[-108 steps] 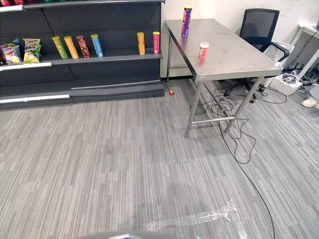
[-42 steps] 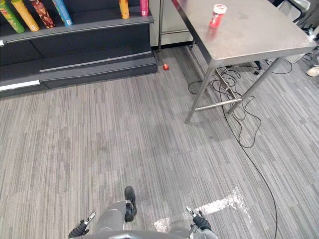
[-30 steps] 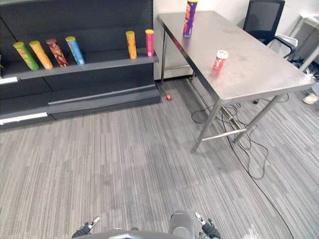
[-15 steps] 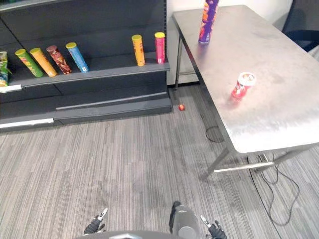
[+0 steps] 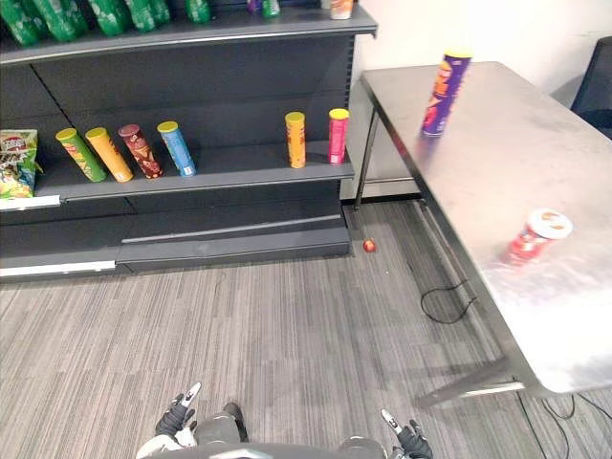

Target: Put the gum and the chips on the shelf.

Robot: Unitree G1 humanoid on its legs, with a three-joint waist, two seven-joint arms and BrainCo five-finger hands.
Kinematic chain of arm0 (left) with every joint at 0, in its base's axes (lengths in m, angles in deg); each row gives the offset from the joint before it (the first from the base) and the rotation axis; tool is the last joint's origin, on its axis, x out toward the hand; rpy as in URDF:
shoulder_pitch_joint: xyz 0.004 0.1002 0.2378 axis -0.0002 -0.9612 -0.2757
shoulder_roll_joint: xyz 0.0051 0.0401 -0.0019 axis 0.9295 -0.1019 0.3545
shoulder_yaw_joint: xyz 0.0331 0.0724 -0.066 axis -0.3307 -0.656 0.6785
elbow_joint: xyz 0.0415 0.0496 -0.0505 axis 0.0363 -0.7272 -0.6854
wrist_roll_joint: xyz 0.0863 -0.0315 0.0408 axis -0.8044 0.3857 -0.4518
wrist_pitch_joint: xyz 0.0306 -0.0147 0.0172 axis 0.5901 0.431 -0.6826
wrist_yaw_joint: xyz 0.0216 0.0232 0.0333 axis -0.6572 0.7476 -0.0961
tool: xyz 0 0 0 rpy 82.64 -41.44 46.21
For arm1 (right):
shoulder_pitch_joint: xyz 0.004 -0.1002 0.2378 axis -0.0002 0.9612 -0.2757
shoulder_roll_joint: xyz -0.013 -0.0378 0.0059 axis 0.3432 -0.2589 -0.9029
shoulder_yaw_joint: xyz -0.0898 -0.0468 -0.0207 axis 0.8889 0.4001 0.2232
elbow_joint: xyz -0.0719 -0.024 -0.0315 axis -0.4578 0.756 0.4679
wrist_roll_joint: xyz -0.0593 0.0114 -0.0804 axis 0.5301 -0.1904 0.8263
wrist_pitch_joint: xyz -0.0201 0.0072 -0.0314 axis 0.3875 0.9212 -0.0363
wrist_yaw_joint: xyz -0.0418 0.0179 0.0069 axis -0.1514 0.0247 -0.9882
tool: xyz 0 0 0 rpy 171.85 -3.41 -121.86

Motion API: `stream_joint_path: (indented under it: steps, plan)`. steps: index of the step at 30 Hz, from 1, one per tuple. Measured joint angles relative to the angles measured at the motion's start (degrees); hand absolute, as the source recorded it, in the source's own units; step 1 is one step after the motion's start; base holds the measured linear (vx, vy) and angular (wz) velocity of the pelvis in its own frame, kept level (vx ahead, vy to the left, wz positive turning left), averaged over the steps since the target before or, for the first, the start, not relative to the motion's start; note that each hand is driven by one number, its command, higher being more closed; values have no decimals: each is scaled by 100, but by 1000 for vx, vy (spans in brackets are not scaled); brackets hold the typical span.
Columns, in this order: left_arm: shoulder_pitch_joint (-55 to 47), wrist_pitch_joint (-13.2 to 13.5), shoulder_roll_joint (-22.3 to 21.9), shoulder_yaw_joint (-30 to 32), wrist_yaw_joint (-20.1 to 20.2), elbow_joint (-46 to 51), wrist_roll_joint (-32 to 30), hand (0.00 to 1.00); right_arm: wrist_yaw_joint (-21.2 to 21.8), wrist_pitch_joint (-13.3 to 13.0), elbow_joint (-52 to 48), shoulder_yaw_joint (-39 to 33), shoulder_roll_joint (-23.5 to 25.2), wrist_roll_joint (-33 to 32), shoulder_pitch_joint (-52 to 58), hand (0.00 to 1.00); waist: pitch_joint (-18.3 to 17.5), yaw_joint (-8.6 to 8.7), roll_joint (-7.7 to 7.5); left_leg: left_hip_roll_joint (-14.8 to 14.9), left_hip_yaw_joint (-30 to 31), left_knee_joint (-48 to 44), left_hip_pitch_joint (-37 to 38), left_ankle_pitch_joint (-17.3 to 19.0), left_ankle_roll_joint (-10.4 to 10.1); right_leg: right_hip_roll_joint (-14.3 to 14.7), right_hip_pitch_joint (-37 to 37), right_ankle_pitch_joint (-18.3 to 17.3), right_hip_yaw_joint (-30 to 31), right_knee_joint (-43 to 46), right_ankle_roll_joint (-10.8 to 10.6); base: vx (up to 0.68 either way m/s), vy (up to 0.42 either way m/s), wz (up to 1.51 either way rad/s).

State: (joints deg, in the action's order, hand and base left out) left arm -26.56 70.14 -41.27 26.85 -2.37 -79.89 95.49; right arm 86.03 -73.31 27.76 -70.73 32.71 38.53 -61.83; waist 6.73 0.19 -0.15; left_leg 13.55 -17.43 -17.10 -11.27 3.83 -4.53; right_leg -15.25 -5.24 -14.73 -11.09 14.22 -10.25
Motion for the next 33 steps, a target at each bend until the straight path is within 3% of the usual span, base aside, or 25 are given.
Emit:
stream_joint_path:
  steps: [1,4,6,9,11,13,14,15,17,18,20,21,22,24,25,30,33]
  plan:
    - [0,11,127,5,2,-23,16,0,15,0,54,-21,169,2,-69,0,-67,-40,-218,-140,-107,-123,-29,275,-20,57,2,45,241,-131,75,325,197,-4]
    - [13,-13,271,-71,3,-178,15,0,19,2,323,-274,319,5,-226,0,-240,-9,-353,-321,-157,-414,-91,686,17,-23,-83,412,532,-458,202,277,218,-9]
    - [24,-16,333,-221,2,-342,8,0,20,5,442,-339,309,7,-250,0,-372,-19,-362,-463,-275,-289,46,768,25,-111,-70,751,642,-533,220,319,288,-21]
    - [17,-18,419,-552,-7,-555,-52,0,19,1,486,-363,223,15,-288,0,-514,-27,-226,-555,-554,-3,428,786,234,-149,234,1279,1212,-189,260,283,211,-57]
    - [5,-22,494,-891,-11,-559,-94,0,21,0,486,-331,159,80,-286,0,-511,-24,-151,-638,-588,216,779,792,282,-163,597,1570,1481,497,298,278,158,-67]
    - [-9,-24,544,-1169,-14,-562,-119,0,22,-11,466,-274,96,106,-271,0,-467,-10,-74,-641,-700,387,1118,797,291,-142,999,1926,1472,1338,486,239,95,-55]
    - [-26,-25,559,-1321,-12,-560,-130,0,25,-21,438,-215,46,107,-276,0,-433,21,-7,-577,-704,529,1375,854,427,-91,1241,1929,1383,1941,584,215,12,-34]
    - [-54,-34,597,-1433,-14,-562,-160,0,25,-31,395,-153,33,105,-302,0,-422,119,-2,-558,-718,748,1633,872,435,-67,1454,1332,1096,2514,603,208,-26,-25]
    - [-62,-67,577,-1527,-9,-558,-285,0,23,-73,228,64,14,105,-336,0,-381,136,93,-461,-805,998,1917,863,421,112,1828,467,390,2855,628,180,-74,-29]
    - [-67,-94,576,-1533,-7,-559,-305,0,29,-126,159,190,-29,112,-360,0,-351,127,134,-367,-901,996,2003,850,399,247,2010,337,-93,2572,693,205,-147,-38]
    - [-109,-97,609,-1518,-1,-558,-307,0,23,-134,77,374,-30,115,-358,0,-321,132,81,-354,-959,1000,2115,819,322,430,2013,504,-509,1575,625,179,-175,-21]
    - [-99,-83,701,-1408,12,-531,-315,0,25,-147,83,516,-7,117,-289,0,-260,114,-114,-571,-1006,1076,2281,798,119,477,1902,1120,-858,724,927,195,-178,-50]
    - [-109,-102,560,-1343,-7,-617,-347,0,24,-150,116,584,-141,119,-404,0,-221,94,136,-371,-1009,1214,2352,891,-41,727,1780,1134,-989,477,1034,197,-156,-52]
    - [-78,-130,392,-1332,9,-719,-462,0,4,-176,78,645,-288,119,-515,0,-148,174,363,-294,-1040,1363,2374,883,-55,901,1794,1143,-1061,308,1032,150,-107,-37]
    - [-6,-137,331,-1284,8,-726,-527,0,0,-155,100,684,-364,112,-520,0,-52,132,442,-232,-1040,1456,2444,790,-180,998,1803,1135,-1137,302,1045,105,-113,-19]
    - [3,-139,357,-1167,69,-692,-544,0,11,-149,128,810,-377,116,-555,0,23,127,304,-187,-1006,1382,2507,716,-238,1056,1572,1123,-1266,-31,1053,-3,-55,0]
    - [-90,-146,355,-970,74,-611,-539,0,30,-136,128,845,-327,114,-468,0,-7,118,244,-180,-1011,1352,2521,711,-240,925,1349,1115,-1709,-364,1011,-66,95,2]
